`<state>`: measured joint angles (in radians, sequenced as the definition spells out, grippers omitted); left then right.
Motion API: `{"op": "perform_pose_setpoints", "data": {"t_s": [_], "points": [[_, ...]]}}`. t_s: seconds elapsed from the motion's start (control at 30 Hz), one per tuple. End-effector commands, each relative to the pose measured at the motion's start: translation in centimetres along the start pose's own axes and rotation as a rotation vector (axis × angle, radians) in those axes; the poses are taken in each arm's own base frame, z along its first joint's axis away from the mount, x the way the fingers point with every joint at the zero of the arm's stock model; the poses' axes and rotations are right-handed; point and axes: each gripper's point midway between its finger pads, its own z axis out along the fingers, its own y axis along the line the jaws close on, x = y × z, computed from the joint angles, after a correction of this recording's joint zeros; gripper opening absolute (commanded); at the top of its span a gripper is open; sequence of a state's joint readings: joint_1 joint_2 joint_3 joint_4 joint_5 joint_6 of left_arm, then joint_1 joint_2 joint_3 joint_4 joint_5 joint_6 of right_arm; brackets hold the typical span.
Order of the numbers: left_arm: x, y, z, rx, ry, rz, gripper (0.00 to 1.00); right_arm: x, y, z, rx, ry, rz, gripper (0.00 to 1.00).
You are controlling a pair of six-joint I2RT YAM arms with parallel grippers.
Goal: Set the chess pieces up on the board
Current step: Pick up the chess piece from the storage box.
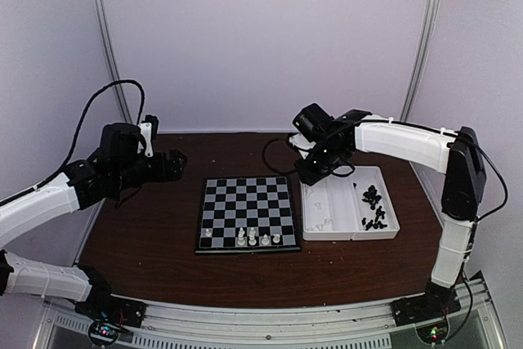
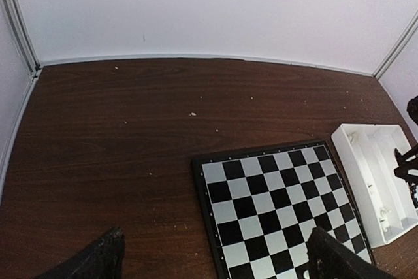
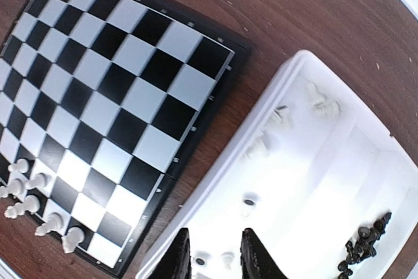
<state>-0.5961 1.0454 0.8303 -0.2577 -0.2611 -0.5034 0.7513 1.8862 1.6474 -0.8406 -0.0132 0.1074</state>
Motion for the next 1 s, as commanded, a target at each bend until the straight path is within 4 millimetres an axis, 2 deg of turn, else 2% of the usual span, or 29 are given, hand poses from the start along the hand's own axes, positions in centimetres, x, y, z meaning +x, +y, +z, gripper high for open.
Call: {"op": "perform_pose_setpoints", "data": {"t_s": [0.0,0.23,0.33,0.6,0.97], "points": [[-0.7,-1.5,0.9,0.059,0.023,-0.006,0.98,3.1,-2.3,1.7,0.092,0.106,0.083,0.27],[-0.5,-2.9,1.9,0.110,0.062,-0.003,0.98,6.1,-4.4,5.2,0.164,0.214,0.150,0.26],[-0.4,-3.1,2.0,0.116,0.076,0.005,0.98,7.2,-4.6,6.4,0.162,0.236,0.175,0.26],[-0.2,-3.1,2.2,0.115,0.081,0.010,0.98,8.8,-4.9,7.8,0.160,0.261,0.217,0.25],[-0.4,-3.1,2.1,0.112,0.081,0.016,0.97,9.5,-4.9,9.7,0.141,0.272,0.238,0.23]]}}
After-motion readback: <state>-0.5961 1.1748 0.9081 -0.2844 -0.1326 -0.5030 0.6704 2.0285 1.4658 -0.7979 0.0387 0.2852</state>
